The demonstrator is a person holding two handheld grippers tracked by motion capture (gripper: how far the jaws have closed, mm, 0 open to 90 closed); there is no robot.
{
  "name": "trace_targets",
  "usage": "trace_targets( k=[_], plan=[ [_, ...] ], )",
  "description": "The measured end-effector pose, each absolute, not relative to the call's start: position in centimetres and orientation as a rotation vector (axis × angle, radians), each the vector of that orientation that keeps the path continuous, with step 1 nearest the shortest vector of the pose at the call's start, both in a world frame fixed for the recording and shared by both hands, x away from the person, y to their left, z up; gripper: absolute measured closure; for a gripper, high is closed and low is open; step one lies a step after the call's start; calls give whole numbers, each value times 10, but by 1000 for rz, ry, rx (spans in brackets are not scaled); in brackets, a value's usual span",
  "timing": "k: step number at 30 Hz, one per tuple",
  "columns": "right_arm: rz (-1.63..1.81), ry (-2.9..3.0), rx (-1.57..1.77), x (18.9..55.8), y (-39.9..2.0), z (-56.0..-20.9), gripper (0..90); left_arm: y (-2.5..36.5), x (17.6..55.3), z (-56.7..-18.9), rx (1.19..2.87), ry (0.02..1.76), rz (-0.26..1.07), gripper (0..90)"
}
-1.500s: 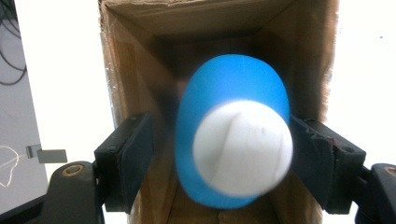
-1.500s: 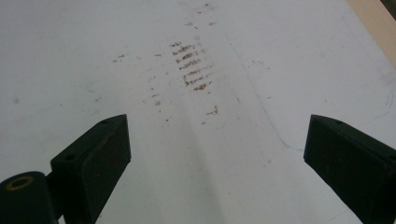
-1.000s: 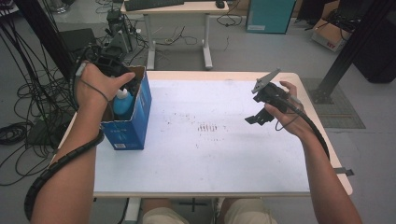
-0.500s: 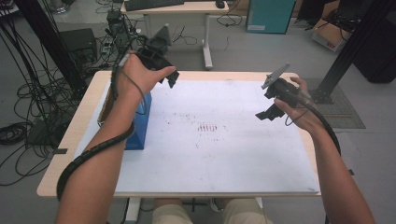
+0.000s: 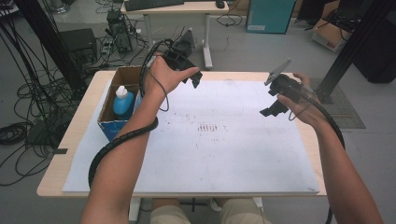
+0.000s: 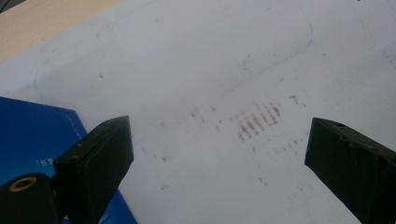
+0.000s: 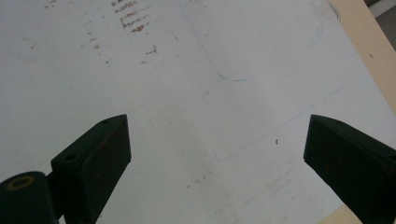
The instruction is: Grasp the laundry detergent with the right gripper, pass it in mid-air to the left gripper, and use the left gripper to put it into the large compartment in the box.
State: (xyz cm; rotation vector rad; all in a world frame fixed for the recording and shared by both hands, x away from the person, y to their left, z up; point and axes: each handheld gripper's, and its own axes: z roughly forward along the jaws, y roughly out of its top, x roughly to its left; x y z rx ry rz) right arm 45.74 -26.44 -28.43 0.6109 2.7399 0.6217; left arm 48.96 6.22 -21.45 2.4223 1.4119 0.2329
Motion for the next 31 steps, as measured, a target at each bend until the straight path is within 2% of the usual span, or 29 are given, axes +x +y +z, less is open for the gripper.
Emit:
trace_targets(
  k=[31],
  plan=[
    [574,2759,582,457,-258,-282,76,68,487,-222,2398,1398,224,73]
  ],
)
